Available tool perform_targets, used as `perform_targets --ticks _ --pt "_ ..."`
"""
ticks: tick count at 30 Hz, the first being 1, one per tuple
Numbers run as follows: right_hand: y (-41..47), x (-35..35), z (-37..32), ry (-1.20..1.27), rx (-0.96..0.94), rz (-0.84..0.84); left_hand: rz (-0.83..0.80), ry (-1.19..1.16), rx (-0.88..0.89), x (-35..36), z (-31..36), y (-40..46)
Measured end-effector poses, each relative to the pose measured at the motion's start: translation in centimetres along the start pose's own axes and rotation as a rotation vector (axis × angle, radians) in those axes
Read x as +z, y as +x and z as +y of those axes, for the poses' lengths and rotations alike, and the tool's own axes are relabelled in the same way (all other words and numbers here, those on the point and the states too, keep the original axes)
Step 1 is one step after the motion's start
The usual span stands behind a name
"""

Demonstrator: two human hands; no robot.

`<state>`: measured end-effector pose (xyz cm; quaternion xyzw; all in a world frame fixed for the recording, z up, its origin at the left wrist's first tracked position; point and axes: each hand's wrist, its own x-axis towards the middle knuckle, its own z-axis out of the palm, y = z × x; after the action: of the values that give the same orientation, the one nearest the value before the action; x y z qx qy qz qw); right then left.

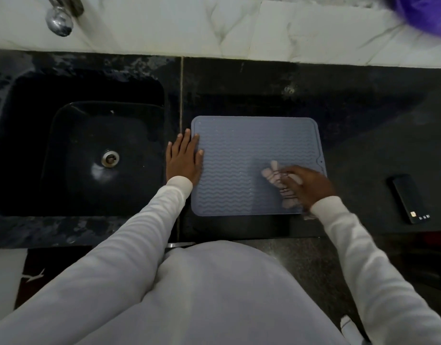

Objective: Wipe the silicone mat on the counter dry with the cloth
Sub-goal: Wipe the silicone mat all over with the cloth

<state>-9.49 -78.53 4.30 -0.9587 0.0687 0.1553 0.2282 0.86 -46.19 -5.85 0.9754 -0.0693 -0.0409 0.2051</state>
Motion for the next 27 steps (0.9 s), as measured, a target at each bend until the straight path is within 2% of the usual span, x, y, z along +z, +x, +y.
perform_targets --ticks 3,5,7,9,12,15,20,24,25,27 --pt "1.4 3.0 -7.1 0.076 -0.284 -0.008 0.011 -0.114 -0.010 0.1 -0.6 0.5" --pt "2.7 5.9 -11.4 -0.001 -0.341 0.019 0.031 -0.178 0.000 0.2 -1.1 0.8" --pt "3.6 9.1 -15.3 -0.126 -0.361 0.118 0.046 -0.209 0.024 0.0 -1.7 1.1" --pt "3.8 11.5 -17.4 -0.210 -0.366 0.100 0.011 -0.215 0.041 -0.3 -2.0 1.3" --pt "3.7 12.5 -17.2 -0.180 -0.324 -0.031 -0.011 -0.201 0.040 -0.4 -2.0 1.4" --pt "1.7 12.9 -15.9 -0.134 -0.427 0.033 0.001 -0.187 0.021 0.1 -1.5 1.1" --pt "-2.3 13.7 -14.1 -0.050 -0.551 -0.030 -0.016 -0.165 0.018 -0.1 -1.4 1.1" --pt "-1.8 11.7 -12.9 -0.155 -0.460 -0.252 -0.020 -0.152 0.017 -0.2 -1.2 0.8" --pt "-1.5 11.2 -12.7 -0.145 -0.428 -0.268 -0.017 -0.143 0.021 -0.2 -1.2 0.8" --pt "-0.2 10.2 -12.5 -0.032 -0.328 -0.154 -0.008 -0.115 0.029 -0.2 -1.1 0.5"
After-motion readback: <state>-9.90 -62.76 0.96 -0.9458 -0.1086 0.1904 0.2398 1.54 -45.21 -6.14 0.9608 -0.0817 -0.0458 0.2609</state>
